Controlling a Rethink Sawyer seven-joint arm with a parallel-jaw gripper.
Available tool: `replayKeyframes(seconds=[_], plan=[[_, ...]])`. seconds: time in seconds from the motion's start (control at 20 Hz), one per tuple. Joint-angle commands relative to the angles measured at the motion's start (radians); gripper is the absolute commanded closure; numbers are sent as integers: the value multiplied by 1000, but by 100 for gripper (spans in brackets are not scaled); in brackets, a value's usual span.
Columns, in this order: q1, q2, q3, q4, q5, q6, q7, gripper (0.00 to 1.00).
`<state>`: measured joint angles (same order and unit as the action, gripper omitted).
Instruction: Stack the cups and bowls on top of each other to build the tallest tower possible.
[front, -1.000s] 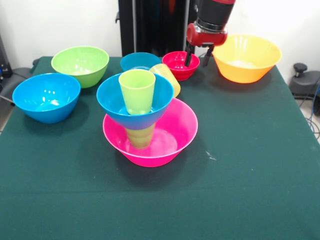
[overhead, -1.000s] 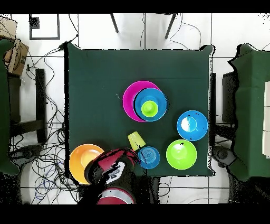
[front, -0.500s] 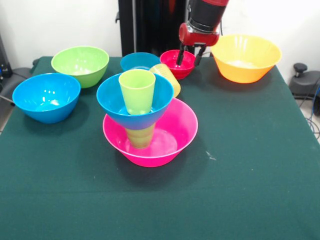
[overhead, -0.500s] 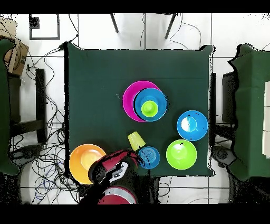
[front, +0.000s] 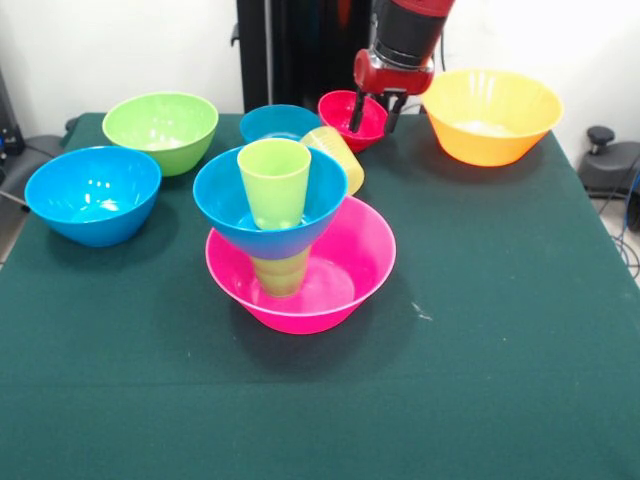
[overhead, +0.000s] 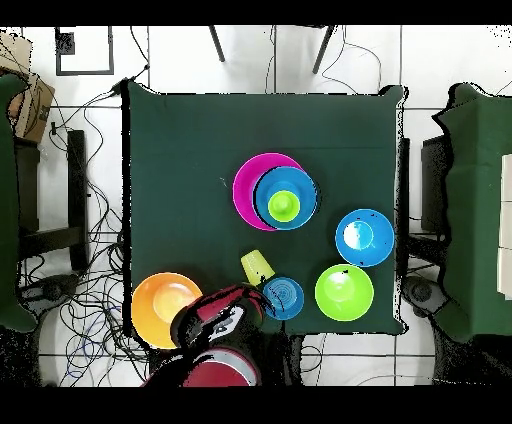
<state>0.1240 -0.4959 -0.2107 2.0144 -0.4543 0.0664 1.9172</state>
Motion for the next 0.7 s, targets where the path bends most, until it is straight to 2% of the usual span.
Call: replayKeyframes(seconds=[0.05, 0.25, 0.5, 0.7], plan=[[-7, 53, 62, -18, 43, -83, 163, 0], [-15, 62, 64, -28, 43, -89, 155, 0], [-67, 29, 98, -46, 15, -52, 105, 0], [-75, 22, 102, -44, 8, -64, 102, 0]])
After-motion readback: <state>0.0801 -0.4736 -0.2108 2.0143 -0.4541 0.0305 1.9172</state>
